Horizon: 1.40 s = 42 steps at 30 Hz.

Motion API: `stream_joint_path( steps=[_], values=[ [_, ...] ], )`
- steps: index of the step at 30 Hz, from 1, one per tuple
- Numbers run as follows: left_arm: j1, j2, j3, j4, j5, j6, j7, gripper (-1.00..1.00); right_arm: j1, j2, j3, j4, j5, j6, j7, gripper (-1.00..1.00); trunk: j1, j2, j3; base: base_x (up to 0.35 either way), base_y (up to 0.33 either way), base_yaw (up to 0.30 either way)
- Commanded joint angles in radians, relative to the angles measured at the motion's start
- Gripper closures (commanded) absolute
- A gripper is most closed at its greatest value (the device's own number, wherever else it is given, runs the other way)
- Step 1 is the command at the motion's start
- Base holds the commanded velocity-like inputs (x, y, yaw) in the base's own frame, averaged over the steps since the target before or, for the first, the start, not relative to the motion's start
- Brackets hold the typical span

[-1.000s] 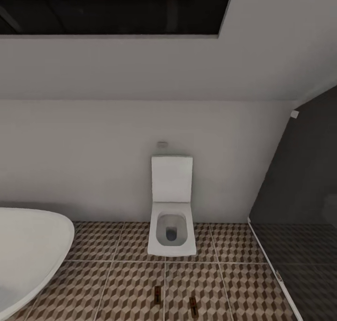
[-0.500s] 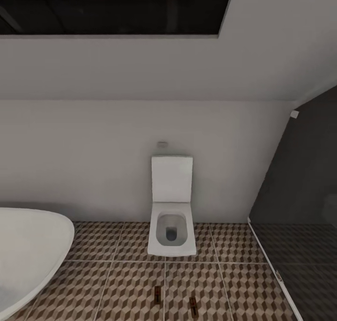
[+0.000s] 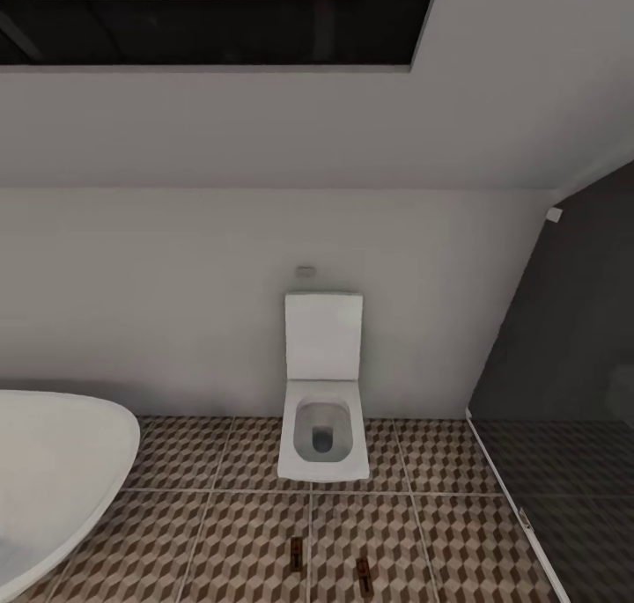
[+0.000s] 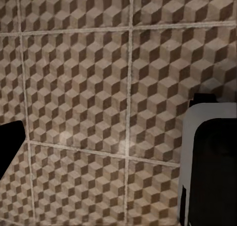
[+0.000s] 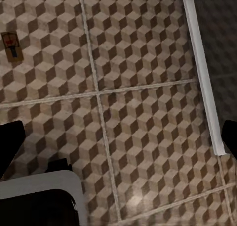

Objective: Take the four mousetraps from the cabinet in the bathroom and place them on the bathroom floor. Make sure all four end up on the same floor surface, and ensure that at least two of them are either under or directly next to the same bathroom sink.

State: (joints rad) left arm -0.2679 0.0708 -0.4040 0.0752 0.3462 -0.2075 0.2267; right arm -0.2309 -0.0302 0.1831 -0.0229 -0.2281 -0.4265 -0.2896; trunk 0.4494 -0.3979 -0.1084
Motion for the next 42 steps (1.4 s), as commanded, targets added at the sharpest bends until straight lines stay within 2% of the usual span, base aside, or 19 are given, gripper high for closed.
stream_joint_path(
  steps=[1,7,11,14,15,18,23,31,42],
  values=[
    [-0.001,-0.001,-0.009,0.003,0.008,0.004,0.000,-1.00,-0.001,0.001,0.009,0.000,-0.009,0.003,-0.002,-1.00,0.001,-0.002,-0.002,0.000,0.000,0.000],
    [0.003,-0.006,-0.009,0.003,0.008,0.040,0.000,-1.00,-0.001,0.007,0.009,0.000,-0.010,0.023,-0.002,-1.00,0.001,-0.002,-0.002,0.000,0.000,0.000],
    [0.004,-0.010,-0.009,0.004,0.008,0.106,-0.003,-1.00,-0.001,0.009,0.008,-0.001,-0.010,0.054,-0.005,-1.00,0.001,-0.002,-0.002,0.000,0.000,0.000],
    [0.004,-0.010,-0.009,0.003,0.008,0.159,-0.006,-1.00,-0.001,0.011,0.007,-0.002,-0.010,0.123,-0.003,-1.00,0.001,-0.002,-0.002,0.000,0.000,0.000],
    [0.004,-0.011,-0.009,0.003,0.008,0.175,-0.007,-1.00,-0.001,0.011,0.007,-0.003,-0.011,0.171,0.000,-1.00,0.001,-0.002,-0.002,0.000,0.000,0.000],
    [0.004,-0.012,-0.009,0.003,0.008,0.193,-0.007,-1.00,-0.001,0.012,0.006,-0.006,-0.013,0.264,0.004,-1.00,0.001,-0.002,-0.002,0.000,0.000,0.000],
    [0.004,-0.016,-0.009,0.003,0.008,0.203,-0.007,-1.00,-0.001,0.013,0.006,-0.009,-0.014,0.337,0.007,-1.00,0.001,-0.002,-0.002,0.000,0.000,0.000],
    [0.005,-0.021,-0.009,0.003,0.007,0.206,-0.009,-1.00,-0.001,0.024,0.008,-0.009,-0.013,0.352,0.007,-1.00,0.001,-0.002,-0.002,0.000,0.000,0.000],
    [0.006,-0.025,-0.009,0.002,0.007,0.200,-0.011,-1.00,-0.001,0.025,0.009,-0.006,-0.010,0.352,0.007,-1.00,0.001,-0.002,-0.002,0.000,0.000,0.000]
  ],
)
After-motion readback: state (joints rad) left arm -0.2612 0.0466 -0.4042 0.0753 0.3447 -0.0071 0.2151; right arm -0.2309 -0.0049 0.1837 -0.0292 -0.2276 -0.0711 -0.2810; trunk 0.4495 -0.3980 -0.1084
